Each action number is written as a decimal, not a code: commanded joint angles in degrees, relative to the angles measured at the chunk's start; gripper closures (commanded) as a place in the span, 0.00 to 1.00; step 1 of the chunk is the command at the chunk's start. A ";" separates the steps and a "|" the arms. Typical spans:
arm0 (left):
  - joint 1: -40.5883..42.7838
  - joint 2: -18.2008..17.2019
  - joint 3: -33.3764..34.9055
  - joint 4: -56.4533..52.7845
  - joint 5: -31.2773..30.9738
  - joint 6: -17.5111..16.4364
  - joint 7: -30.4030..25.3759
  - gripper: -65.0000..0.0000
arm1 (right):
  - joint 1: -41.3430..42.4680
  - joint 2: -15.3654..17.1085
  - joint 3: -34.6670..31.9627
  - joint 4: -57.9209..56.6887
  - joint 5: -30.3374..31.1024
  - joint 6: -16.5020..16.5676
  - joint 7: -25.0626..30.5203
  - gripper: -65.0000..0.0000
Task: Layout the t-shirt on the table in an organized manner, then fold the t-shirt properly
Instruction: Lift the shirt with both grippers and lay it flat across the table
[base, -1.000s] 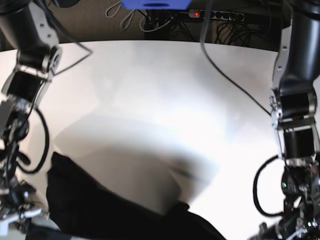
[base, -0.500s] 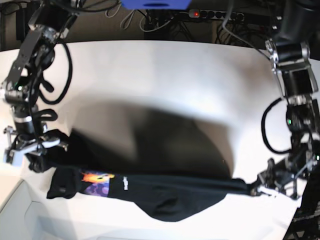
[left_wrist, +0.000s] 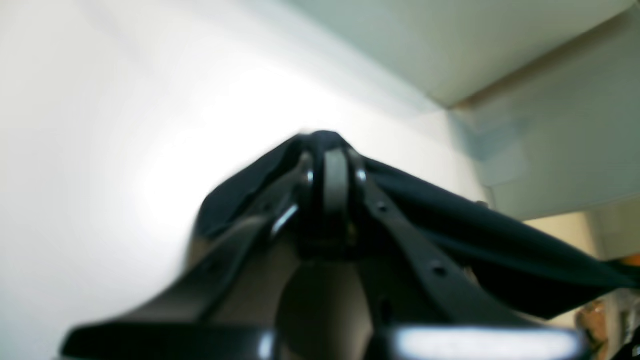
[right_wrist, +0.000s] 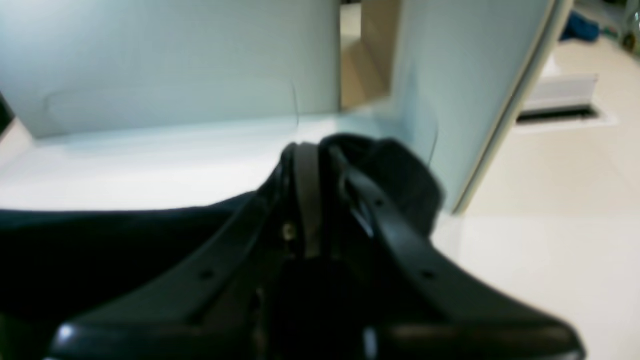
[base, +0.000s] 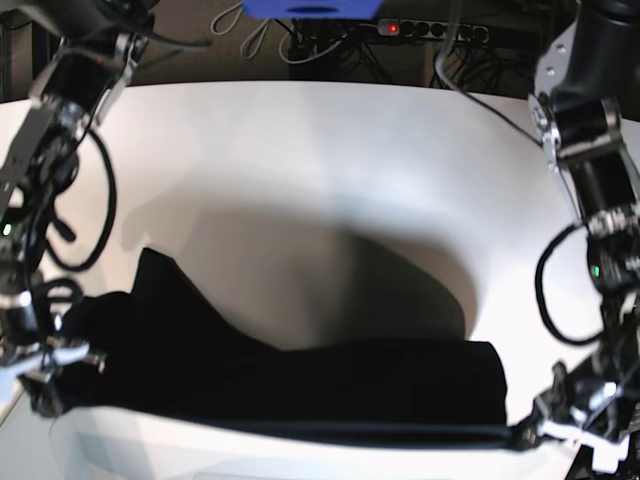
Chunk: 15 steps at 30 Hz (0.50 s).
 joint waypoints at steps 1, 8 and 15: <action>-4.27 -0.27 0.86 -1.68 0.15 0.66 -1.32 0.99 | 4.22 1.75 0.36 -1.72 -0.88 -0.74 2.15 1.00; -20.89 2.10 11.85 -18.47 0.06 0.66 -14.51 0.99 | 24.17 8.17 -2.37 -22.73 -0.97 1.55 2.67 1.00; -32.76 3.69 24.42 -30.60 -0.29 0.66 -27.52 0.99 | 42.55 10.54 -4.74 -35.92 -0.97 1.64 2.59 1.00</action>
